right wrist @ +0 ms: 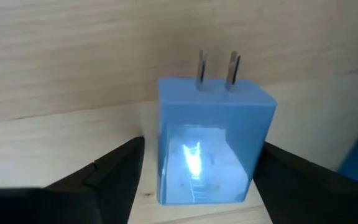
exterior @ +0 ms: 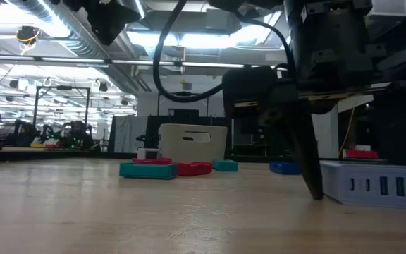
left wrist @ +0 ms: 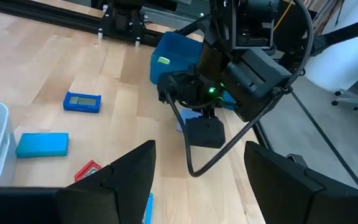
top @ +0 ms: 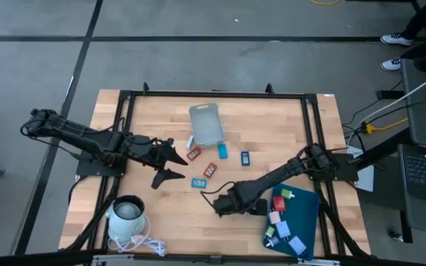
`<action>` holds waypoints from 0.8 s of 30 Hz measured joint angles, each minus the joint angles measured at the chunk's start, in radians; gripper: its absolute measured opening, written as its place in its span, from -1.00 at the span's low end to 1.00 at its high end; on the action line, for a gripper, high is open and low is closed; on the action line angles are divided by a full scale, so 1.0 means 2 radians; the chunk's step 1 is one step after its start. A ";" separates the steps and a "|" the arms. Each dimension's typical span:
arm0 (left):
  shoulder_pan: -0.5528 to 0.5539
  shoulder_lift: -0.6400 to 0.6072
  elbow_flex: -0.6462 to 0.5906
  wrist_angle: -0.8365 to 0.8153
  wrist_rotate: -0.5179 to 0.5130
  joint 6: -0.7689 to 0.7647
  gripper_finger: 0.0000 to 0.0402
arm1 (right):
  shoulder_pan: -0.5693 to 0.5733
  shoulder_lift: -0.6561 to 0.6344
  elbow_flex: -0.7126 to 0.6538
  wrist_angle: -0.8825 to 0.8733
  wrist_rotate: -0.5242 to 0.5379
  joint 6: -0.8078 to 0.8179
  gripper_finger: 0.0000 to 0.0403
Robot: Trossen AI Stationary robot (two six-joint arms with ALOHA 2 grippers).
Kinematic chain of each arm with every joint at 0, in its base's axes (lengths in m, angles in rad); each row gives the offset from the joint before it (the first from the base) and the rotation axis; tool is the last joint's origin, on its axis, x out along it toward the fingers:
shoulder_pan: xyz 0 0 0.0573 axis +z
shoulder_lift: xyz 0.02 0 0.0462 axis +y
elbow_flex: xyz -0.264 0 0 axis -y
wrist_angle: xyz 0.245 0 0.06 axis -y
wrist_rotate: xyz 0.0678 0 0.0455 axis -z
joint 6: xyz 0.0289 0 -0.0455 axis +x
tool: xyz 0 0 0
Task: Pick & Place Office items
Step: Put the blue charger adapter into the blue bin
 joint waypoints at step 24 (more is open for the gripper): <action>0.003 0.000 0.000 0.001 -0.006 -0.006 0.19 | -0.017 -0.037 -0.001 0.012 0.078 -0.073 0.04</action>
